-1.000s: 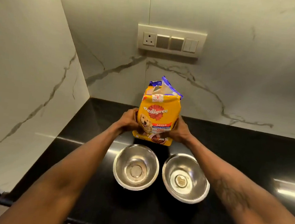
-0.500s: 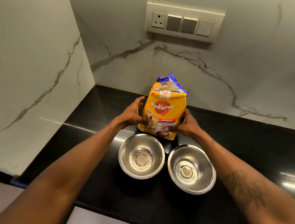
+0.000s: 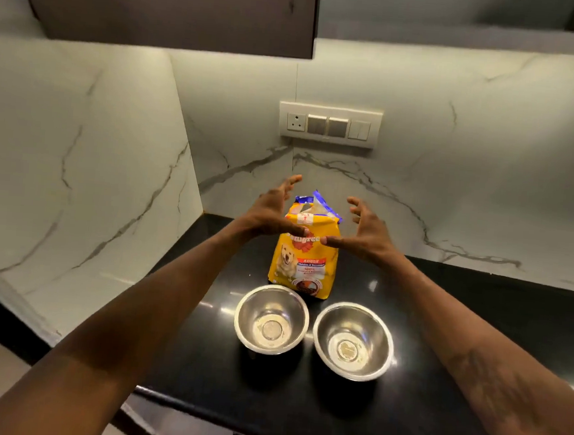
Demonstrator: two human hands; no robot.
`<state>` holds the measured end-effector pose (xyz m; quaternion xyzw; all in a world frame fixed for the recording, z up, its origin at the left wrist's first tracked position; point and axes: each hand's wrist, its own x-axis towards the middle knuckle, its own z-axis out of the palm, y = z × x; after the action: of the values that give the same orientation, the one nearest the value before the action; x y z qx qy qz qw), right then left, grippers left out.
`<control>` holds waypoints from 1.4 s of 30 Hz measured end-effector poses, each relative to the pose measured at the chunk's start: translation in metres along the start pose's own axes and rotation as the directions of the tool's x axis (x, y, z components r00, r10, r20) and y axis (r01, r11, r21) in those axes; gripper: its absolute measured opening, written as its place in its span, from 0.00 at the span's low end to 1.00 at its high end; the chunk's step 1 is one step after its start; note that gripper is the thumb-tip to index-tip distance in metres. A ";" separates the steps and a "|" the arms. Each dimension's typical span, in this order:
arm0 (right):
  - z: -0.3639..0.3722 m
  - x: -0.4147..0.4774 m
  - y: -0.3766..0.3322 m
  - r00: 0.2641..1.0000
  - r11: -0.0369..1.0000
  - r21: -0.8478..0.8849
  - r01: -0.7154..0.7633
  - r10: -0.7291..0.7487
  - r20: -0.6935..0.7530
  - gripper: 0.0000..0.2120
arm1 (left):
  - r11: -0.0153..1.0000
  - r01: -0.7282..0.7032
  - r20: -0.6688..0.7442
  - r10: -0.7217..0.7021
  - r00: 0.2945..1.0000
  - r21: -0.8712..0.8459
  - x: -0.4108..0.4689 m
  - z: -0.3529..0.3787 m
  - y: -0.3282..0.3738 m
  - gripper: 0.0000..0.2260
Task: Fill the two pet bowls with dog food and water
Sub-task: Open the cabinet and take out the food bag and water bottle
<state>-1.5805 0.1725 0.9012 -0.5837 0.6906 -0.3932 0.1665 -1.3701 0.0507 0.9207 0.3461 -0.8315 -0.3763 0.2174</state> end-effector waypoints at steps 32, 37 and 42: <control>-0.314 0.021 -0.127 0.625 0.990 -0.104 -0.097 -0.020 -0.780 0.57 | 0.561 -0.226 -0.246 0.642 0.726 0.796 0.082 0.021 0.327 0.29; -0.317 0.019 -0.128 0.596 0.994 -0.093 -0.059 -0.040 -0.802 0.51 | 0.512 -0.249 -0.246 0.715 0.655 0.822 0.083 0.023 0.323 0.31; -0.306 0.003 -0.133 0.580 0.995 -0.088 0.055 -0.104 -0.808 0.50 | 0.463 -0.202 -0.234 0.720 0.654 0.863 0.078 0.027 0.315 0.27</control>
<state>-1.7021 0.2750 1.1942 -0.3744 0.6740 -0.6045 -0.2003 -1.5683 0.1566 1.1565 0.2447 -0.8622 0.2234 0.3832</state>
